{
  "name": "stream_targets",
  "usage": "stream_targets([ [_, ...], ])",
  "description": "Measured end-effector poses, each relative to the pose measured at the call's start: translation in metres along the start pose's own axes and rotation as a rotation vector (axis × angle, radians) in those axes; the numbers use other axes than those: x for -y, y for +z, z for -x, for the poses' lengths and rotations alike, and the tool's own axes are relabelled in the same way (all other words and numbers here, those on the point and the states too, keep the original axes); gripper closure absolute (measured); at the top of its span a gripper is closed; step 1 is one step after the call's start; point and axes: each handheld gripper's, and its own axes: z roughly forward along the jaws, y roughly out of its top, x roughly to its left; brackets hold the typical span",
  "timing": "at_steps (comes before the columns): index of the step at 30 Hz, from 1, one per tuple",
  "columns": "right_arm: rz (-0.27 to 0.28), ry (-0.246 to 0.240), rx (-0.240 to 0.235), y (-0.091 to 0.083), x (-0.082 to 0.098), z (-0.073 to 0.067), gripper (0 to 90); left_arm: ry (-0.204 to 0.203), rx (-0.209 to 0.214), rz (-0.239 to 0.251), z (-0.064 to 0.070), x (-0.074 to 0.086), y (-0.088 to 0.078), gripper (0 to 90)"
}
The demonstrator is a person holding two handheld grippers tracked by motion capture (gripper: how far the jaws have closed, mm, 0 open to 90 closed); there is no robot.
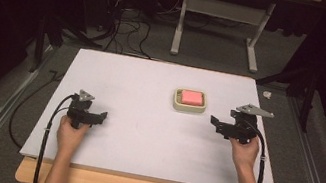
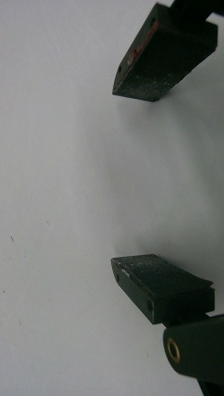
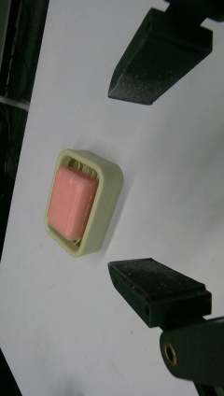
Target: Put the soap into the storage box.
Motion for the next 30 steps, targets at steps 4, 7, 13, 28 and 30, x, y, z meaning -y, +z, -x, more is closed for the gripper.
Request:
stream_targets([
  [4,0.000,0.010,0.001,-0.003,0.004,0.001,15.6,0.000,0.000,0.000,0.000,0.000,0.000,15.3],
  [7,0.004,0.015,0.001,-0.005,0.008,0.002,15.7,0.000,0.000,0.000,0.000,0.000,0.000,15.3],
  [13,0.010,0.041,-0.003,-0.008,0.016,0.006,15.8,0.001,0.000,0.000,0.000,0.000,0.000,15.3],
  [28,0.010,0.067,-0.020,-0.013,0.035,0.009,15.8,0.001,0.000,-0.001,0.000,0.000,0.000,15.4],
  [30,0.007,0.074,-0.020,-0.013,0.036,0.009,15.8,0.001,0.000,-0.002,0.000,0.000,0.000,15.3],
])
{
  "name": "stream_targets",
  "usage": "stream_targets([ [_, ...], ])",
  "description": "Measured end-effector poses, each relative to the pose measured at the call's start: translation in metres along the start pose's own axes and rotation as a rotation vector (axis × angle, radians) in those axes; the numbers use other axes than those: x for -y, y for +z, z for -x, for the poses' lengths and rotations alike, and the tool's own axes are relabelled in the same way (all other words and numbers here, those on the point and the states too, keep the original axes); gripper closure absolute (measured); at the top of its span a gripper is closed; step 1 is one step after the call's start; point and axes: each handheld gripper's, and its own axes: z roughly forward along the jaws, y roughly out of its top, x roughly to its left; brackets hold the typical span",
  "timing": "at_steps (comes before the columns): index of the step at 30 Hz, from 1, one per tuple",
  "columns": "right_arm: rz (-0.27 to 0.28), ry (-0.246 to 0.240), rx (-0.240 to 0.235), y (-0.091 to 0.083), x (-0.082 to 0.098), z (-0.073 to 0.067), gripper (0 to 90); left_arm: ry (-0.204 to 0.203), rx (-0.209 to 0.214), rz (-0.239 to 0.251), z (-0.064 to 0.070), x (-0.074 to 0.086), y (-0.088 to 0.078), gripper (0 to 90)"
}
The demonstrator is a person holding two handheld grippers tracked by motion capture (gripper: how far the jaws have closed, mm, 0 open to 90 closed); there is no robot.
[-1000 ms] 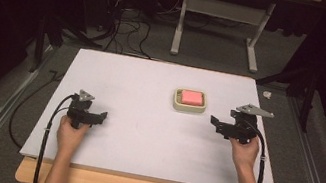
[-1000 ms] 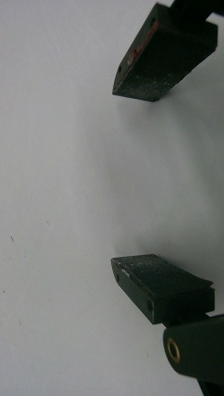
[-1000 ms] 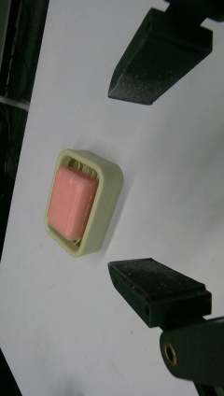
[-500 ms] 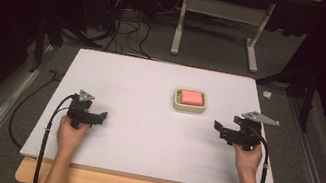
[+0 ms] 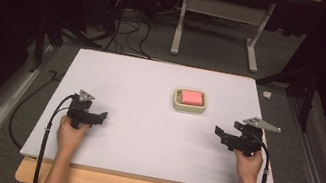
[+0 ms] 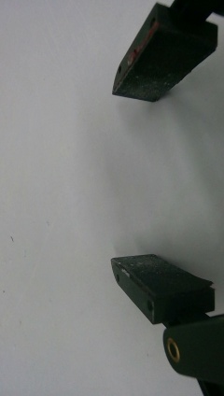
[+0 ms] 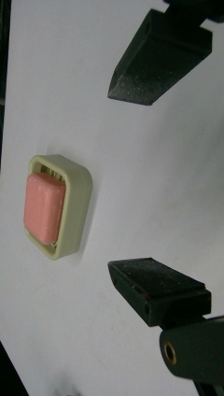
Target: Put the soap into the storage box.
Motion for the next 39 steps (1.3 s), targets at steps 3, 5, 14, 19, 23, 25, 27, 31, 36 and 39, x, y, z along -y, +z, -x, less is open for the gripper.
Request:
stream_targets([
  [3,-0.006,-0.003,-0.004,0.001,0.004,-0.001,15.8,0.000,-0.001,0.000,0.000,0.000,0.000,15.3],
  [5,-0.007,-0.005,-0.005,0.001,0.004,-0.001,15.8,0.000,-0.001,0.000,0.000,0.000,0.000,15.3],
  [14,-0.031,-0.001,-0.013,0.008,0.015,-0.004,15.8,0.000,-0.001,0.000,0.000,0.000,0.000,15.3],
  [19,-0.036,0.001,-0.013,0.009,0.018,-0.005,15.8,0.000,-0.001,0.000,0.000,0.000,0.000,15.3],
  [23,-0.046,0.007,-0.016,0.012,0.022,-0.005,15.9,0.000,-0.001,0.000,0.000,0.000,0.000,15.3],
  [25,-0.048,0.007,-0.015,0.012,0.023,-0.005,15.9,0.000,-0.001,0.000,0.000,0.000,0.000,15.3],
  [27,-0.057,0.010,-0.019,0.015,0.026,-0.005,15.9,0.000,-0.001,0.000,0.000,0.000,0.000,15.3],
  [31,-0.066,0.010,-0.018,0.017,0.030,-0.007,15.9,0.001,-0.001,0.000,0.000,0.000,0.000,15.3],
  [36,-0.079,0.003,-0.016,0.020,0.033,-0.009,15.9,0.001,-0.001,0.000,0.000,0.000,0.000,15.3],
  [39,-0.086,0.001,-0.015,0.022,0.035,-0.010,15.8,0.001,-0.001,0.000,0.000,0.000,0.000,15.3],
])
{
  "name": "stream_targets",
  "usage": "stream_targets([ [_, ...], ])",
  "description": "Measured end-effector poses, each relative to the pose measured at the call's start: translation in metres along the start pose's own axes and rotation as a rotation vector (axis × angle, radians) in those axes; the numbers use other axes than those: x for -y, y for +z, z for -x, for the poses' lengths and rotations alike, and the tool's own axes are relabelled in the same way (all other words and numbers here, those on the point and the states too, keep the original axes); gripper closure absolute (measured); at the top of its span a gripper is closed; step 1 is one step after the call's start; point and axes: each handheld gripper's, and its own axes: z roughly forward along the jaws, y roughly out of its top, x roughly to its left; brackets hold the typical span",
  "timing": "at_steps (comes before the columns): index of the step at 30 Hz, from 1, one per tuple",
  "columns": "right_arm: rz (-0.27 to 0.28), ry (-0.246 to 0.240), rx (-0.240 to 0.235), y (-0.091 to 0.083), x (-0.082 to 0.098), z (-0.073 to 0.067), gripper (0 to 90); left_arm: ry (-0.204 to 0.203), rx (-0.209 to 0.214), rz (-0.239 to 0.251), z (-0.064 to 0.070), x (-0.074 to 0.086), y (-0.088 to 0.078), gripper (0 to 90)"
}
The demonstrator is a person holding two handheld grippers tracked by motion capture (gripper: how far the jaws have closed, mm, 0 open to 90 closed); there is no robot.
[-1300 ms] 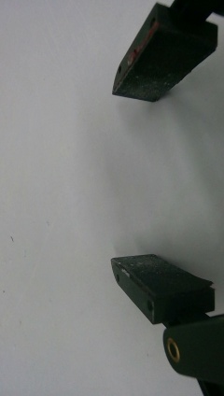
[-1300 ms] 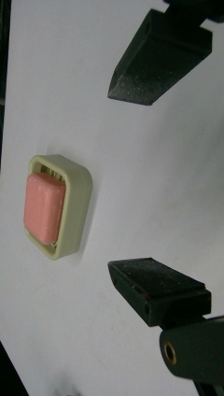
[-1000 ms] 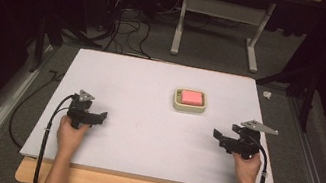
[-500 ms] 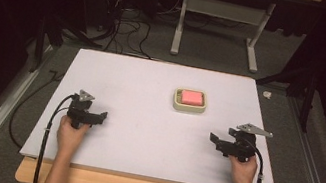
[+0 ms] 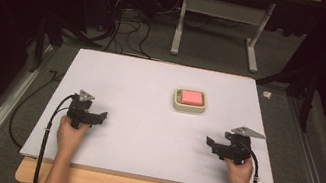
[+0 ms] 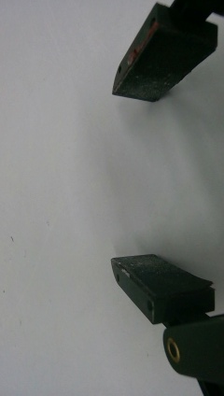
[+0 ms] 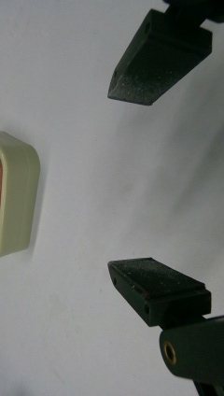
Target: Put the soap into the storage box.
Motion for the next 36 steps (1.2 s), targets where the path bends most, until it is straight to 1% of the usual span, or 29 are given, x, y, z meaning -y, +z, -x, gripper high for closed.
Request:
stream_targets([
  [10,-0.024,-0.021,0.015,0.006,0.005,-0.004,15.8,0.000,0.000,0.000,0.000,0.000,0.000,15.3],
  [16,-0.049,-0.067,0.047,0.010,0.008,-0.009,15.8,0.000,0.000,0.000,0.000,0.000,0.000,15.4],
  [26,-0.077,-0.104,0.083,0.014,0.010,-0.016,15.8,0.000,0.000,0.000,0.000,0.000,0.000,15.3],
  [30,-0.088,-0.127,0.098,0.016,0.011,-0.018,15.7,0.000,0.000,0.000,0.000,0.000,0.000,15.3],
  [32,-0.098,-0.141,0.104,0.017,0.011,-0.019,15.5,0.000,0.000,0.000,0.000,0.000,0.000,15.3],
  [33,-0.115,-0.155,0.112,0.019,0.011,-0.021,14.9,0.000,0.000,0.000,0.000,0.000,0.000,15.3],
  [34,-0.118,-0.158,0.112,0.020,0.011,-0.022,15.0,0.000,0.000,0.000,0.000,0.000,0.000,15.3],
  [36,-0.124,-0.146,0.101,0.020,0.011,-0.020,14.9,0.000,0.000,0.000,0.000,0.000,0.000,15.3],
])
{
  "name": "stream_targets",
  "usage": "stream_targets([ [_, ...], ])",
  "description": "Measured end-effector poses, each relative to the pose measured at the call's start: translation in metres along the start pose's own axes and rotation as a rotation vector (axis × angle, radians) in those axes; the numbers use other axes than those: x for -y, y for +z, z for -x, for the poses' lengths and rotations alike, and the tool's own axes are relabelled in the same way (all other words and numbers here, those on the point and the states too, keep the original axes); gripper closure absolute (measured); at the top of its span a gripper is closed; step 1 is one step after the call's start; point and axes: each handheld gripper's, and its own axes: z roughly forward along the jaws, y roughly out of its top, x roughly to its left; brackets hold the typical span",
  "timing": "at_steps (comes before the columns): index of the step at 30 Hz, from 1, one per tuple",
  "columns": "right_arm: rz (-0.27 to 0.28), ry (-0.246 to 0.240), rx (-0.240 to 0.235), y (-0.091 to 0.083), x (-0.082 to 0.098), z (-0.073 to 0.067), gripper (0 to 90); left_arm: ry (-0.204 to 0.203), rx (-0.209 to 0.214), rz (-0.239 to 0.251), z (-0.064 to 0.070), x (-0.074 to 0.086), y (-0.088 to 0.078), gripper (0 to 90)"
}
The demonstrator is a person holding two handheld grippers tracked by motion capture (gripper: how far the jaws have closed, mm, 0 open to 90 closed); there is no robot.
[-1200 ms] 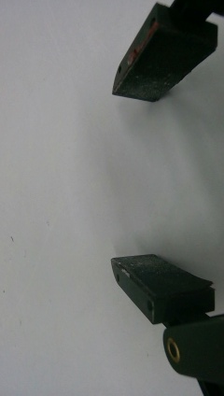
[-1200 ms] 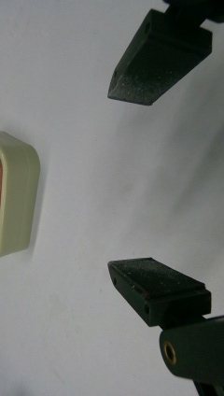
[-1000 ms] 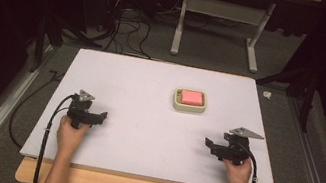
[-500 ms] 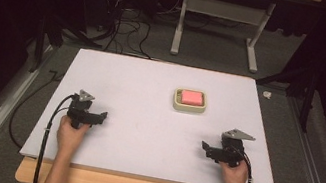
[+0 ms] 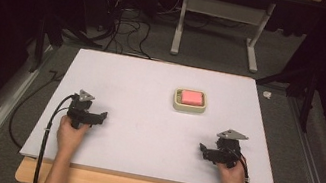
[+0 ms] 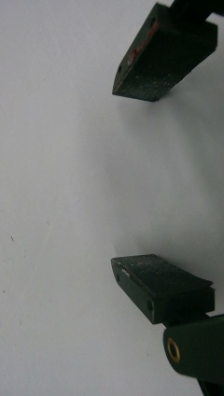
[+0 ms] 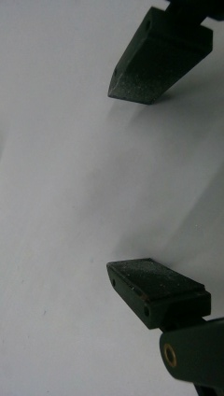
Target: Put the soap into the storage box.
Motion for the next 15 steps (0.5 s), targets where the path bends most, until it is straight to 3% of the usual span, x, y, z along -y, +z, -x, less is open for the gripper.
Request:
stream_targets([
  [15,0.001,0.012,-0.010,0.0006,0.0004,0.0014,14.7,-0.009,0.001,0.002,-0.0008,0.0001,-0.0003,16.3],
])
